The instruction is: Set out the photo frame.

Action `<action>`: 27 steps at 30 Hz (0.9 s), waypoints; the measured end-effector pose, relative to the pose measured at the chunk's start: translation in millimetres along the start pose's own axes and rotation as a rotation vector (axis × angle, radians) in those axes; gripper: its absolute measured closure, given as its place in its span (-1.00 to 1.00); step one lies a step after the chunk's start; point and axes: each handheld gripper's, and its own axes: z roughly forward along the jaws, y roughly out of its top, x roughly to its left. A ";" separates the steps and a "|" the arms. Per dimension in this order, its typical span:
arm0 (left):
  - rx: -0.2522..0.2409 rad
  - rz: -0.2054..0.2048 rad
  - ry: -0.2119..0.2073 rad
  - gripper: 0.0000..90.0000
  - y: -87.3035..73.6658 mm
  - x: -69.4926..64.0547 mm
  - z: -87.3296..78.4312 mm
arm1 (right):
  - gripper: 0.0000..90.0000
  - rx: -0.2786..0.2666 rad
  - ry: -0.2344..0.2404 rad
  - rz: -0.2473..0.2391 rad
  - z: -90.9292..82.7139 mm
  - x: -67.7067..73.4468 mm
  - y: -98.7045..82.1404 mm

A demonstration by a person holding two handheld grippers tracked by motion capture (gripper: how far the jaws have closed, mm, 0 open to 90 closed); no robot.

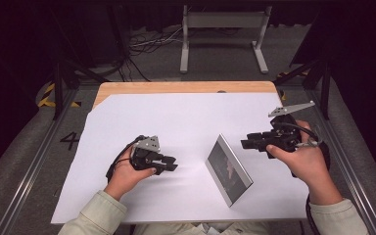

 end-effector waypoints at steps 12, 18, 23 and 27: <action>0.001 -0.004 0.005 0.56 -0.2 0.2 -0.3 | 0.37 0.097 -0.020 0.129 -4.4 8.3 13.5; -0.002 -0.017 0.008 0.59 -0.7 0.4 -0.1 | 0.34 0.144 -0.016 0.146 3.0 13.9 15.1; -0.001 -0.022 0.007 0.59 -1.2 1.1 0.3 | 0.33 0.167 -0.003 0.150 6.3 19.1 15.7; -0.007 -0.025 0.018 0.59 -1.4 1.1 -0.9 | 0.31 0.178 -0.002 0.140 9.4 22.5 13.6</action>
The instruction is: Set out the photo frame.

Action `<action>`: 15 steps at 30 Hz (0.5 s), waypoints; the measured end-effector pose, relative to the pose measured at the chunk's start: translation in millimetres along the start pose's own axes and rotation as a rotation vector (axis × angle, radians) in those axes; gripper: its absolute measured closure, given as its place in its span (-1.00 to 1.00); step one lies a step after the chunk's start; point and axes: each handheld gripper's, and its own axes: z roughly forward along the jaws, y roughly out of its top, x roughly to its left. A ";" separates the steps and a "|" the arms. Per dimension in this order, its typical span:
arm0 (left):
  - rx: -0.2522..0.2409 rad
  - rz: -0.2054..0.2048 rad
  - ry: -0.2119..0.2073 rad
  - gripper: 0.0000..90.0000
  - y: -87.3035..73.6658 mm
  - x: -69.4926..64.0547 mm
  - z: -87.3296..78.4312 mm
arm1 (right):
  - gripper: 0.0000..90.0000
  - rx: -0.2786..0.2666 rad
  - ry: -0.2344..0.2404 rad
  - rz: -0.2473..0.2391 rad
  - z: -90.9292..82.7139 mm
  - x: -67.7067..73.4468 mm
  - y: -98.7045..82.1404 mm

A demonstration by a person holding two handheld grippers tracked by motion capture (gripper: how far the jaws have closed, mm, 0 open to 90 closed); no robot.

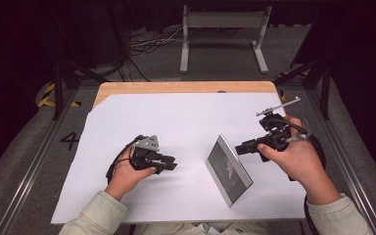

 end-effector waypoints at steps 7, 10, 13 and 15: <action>-0.002 -0.003 0.003 0.58 -0.5 1.1 -0.8 | 0.28 0.014 0.014 -0.009 7.4 2.3 -7.4; -0.002 -0.004 0.004 0.58 -0.5 1.2 -0.7 | 0.27 0.020 0.019 -0.017 8.8 4.4 -9.0; -0.004 -0.009 0.011 0.57 -0.8 1.9 -1.3 | 0.24 0.036 0.019 -0.030 11.4 6.1 -11.8; -0.008 -0.017 0.022 0.57 -1.3 2.2 -1.6 | 0.24 0.040 0.017 -0.029 12.5 6.6 -12.7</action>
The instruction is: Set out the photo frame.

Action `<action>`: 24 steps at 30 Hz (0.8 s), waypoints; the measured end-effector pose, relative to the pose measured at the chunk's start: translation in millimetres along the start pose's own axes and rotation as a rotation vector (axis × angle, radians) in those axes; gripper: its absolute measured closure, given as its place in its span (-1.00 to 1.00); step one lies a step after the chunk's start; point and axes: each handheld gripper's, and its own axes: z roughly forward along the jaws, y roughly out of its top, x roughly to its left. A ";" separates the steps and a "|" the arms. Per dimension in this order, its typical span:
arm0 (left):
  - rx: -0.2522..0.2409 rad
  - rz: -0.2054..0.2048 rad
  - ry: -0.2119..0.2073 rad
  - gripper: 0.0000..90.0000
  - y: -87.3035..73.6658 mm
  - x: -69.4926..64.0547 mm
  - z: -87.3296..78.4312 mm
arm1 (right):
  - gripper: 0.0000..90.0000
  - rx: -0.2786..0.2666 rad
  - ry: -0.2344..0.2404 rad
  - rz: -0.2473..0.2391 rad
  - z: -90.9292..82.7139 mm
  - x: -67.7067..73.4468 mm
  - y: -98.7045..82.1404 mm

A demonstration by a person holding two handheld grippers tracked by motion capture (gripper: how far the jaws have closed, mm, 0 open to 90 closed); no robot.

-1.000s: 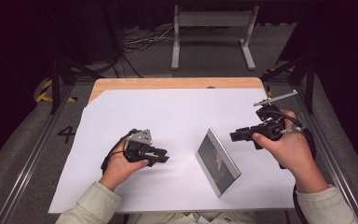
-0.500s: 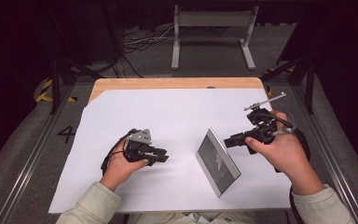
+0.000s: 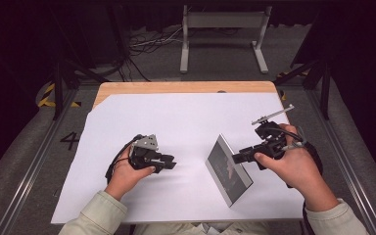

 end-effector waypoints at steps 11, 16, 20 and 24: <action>0.001 -0.011 0.010 0.56 -1.0 1.9 -0.3 | 0.23 0.060 -0.005 -0.008 15.8 1.4 -4.3; 0.003 -0.011 0.010 0.56 -1.2 2.8 -0.9 | 0.33 0.076 -0.015 -0.008 20.5 2.8 -4.5; 0.002 -0.012 0.009 0.56 -1.4 3.3 -0.7 | 0.49 0.081 -0.019 -0.011 21.0 5.0 -4.1; 0.000 -0.020 0.014 0.57 -2.4 4.1 -0.7 | 0.63 0.090 -0.046 -0.008 20.5 10.9 -1.8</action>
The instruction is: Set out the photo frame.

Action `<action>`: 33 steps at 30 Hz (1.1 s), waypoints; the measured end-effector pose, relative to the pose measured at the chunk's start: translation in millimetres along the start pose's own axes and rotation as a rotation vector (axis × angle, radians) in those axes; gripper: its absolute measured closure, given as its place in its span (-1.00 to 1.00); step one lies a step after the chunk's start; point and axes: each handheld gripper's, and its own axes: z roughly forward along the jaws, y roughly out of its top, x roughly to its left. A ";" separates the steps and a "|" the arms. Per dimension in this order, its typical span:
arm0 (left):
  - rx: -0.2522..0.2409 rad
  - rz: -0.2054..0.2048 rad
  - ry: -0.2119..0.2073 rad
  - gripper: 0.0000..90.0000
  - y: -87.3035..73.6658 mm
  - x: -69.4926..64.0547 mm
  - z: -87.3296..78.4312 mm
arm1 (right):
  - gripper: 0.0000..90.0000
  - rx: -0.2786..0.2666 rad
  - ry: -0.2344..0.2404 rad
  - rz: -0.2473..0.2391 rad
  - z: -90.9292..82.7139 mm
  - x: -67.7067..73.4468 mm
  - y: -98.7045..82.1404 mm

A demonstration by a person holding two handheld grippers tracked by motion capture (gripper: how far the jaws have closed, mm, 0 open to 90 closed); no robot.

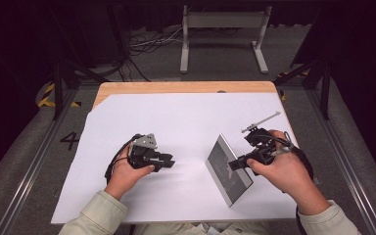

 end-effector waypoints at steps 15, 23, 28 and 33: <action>-0.014 -0.012 0.000 0.57 -1.9 4.1 -3.4 | 0.88 -0.036 -0.114 0.001 -7.9 3.4 1.2; -0.020 -0.014 0.013 0.57 -3.0 4.9 -6.7 | 0.88 -0.053 -0.086 -0.053 -19.0 7.4 8.9; -0.033 -0.028 0.030 0.56 -6.2 7.0 -13.7 | 0.88 -0.063 -0.073 -0.090 -23.9 9.9 16.3; -0.046 -0.053 0.049 0.56 -12.4 9.9 -21.6 | 0.88 -0.057 -0.062 -0.148 -25.2 11.8 26.6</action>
